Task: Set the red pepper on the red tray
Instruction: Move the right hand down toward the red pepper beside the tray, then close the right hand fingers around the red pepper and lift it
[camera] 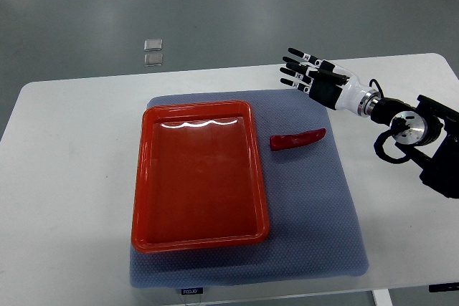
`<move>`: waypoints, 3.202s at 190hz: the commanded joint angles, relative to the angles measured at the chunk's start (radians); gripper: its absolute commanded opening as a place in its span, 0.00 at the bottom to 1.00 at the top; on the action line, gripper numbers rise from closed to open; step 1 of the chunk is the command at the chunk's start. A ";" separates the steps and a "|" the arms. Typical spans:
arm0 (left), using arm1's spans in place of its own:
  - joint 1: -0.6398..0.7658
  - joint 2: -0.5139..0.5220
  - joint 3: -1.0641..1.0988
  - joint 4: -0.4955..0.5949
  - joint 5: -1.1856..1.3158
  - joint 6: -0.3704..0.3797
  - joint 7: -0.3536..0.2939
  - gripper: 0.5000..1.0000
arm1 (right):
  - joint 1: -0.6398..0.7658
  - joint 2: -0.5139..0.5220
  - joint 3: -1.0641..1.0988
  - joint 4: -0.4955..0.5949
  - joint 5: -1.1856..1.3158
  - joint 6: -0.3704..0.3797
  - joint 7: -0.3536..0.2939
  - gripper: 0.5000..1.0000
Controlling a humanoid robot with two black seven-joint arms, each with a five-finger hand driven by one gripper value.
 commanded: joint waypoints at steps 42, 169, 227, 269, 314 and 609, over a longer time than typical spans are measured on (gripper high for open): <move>0.000 0.000 0.000 -0.004 0.000 0.005 0.000 1.00 | 0.006 -0.002 0.000 -0.002 -0.005 -0.002 0.003 0.85; 0.000 0.000 0.001 0.007 0.000 0.005 0.000 1.00 | 0.135 -0.100 -0.023 0.011 -0.707 0.160 0.023 0.84; 0.000 0.000 0.001 0.007 0.000 0.005 0.000 1.00 | 0.185 -0.112 -0.025 0.043 -1.204 0.156 0.089 0.84; 0.000 0.000 0.001 0.007 0.000 0.005 0.000 1.00 | 0.194 -0.109 -0.035 0.130 -1.425 0.119 0.095 0.84; 0.000 0.000 0.001 0.007 0.000 0.005 0.000 1.00 | 0.187 -0.125 -0.181 0.255 -1.595 -0.053 0.095 0.84; 0.000 0.000 0.001 0.007 0.000 0.005 0.000 1.00 | 0.063 -0.122 -0.233 0.265 -1.629 -0.186 0.086 0.09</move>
